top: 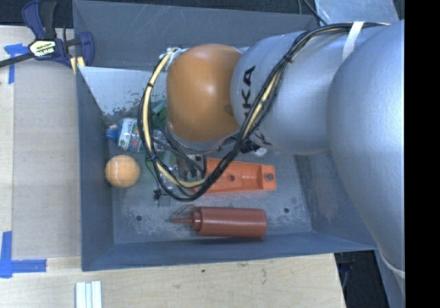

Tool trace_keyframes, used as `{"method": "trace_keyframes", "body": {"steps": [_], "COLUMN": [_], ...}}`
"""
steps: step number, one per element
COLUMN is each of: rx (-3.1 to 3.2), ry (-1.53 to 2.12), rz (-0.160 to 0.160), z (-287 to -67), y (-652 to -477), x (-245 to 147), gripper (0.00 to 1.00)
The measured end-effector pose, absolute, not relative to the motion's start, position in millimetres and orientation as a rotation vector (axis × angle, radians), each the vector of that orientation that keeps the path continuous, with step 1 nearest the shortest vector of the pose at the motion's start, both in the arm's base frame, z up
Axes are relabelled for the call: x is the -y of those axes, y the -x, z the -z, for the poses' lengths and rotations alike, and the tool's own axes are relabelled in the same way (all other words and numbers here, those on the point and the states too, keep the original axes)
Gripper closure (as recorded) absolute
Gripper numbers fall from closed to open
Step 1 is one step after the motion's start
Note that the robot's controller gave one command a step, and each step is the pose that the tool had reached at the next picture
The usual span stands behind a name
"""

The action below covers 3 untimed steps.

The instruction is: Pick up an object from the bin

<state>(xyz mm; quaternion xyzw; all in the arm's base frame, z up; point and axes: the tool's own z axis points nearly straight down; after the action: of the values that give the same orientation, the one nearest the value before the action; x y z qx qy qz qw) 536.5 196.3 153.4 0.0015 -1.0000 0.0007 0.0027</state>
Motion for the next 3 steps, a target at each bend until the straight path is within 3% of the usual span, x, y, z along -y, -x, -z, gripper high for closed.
{"method": "trace_keyframes", "body": {"steps": [1, 2, 3], "rx": [3.144, 3.161, 3.155], "ry": [0.001, -0.177, -0.169], "rz": [0.002, -0.008, 0.000], "z": [-158, -95, -96], "y": [-538.5, -624.9, -622.3], "x": [-195, -231, -233], "gripper": [0.00, 0.00, 0.00]}}
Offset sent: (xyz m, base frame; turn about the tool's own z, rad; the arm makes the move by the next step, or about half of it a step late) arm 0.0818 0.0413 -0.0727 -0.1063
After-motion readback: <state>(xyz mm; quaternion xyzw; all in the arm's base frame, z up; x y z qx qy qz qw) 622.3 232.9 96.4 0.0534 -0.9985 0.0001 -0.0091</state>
